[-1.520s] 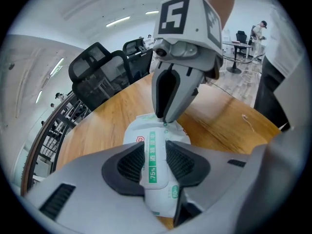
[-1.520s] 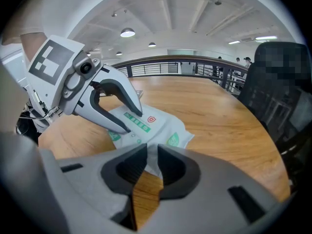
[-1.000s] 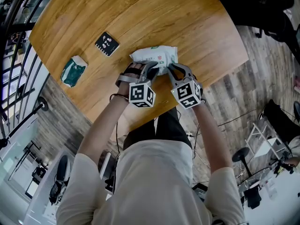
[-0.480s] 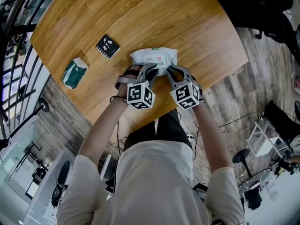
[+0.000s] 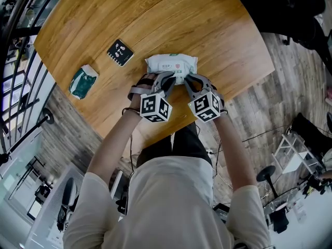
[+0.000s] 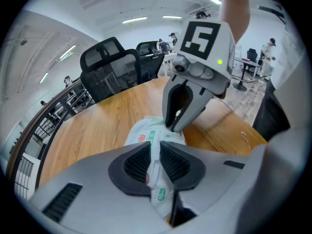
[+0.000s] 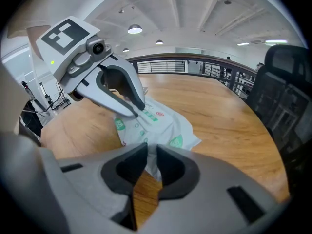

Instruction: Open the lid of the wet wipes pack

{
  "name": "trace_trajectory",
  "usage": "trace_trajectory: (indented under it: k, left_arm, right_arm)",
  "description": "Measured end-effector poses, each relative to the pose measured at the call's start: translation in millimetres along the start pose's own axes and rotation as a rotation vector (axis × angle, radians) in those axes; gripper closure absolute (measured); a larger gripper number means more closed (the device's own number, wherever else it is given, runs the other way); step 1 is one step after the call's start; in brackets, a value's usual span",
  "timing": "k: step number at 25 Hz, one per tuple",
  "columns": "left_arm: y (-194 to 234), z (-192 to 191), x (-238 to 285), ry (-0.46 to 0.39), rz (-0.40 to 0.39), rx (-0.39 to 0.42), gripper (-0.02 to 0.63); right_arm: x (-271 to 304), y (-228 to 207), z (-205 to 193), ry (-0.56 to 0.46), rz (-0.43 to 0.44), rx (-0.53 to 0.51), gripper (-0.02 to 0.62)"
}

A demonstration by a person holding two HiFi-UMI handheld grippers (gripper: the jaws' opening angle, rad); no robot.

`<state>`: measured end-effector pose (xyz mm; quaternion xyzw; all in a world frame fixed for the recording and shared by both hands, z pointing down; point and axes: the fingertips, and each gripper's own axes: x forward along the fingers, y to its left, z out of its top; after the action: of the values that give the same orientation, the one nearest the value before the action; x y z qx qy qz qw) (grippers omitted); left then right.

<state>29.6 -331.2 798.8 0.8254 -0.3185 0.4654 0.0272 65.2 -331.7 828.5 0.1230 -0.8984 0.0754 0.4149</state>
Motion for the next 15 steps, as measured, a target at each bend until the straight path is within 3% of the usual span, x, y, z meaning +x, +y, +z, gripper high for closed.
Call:
trace_trajectory:
  k: [6,15]
  left_arm:
    - [35.5,21.4,-12.1,-0.062,0.068,-0.053,0.585]
    - [73.5,19.1,-8.1,-0.007,0.152,-0.006,0.568]
  right_arm:
    - [0.6,-1.1,-0.8,0.001,0.011,0.016,0.543]
    - [-3.3,1.5,-1.1,0.004,0.015,0.018,0.543]
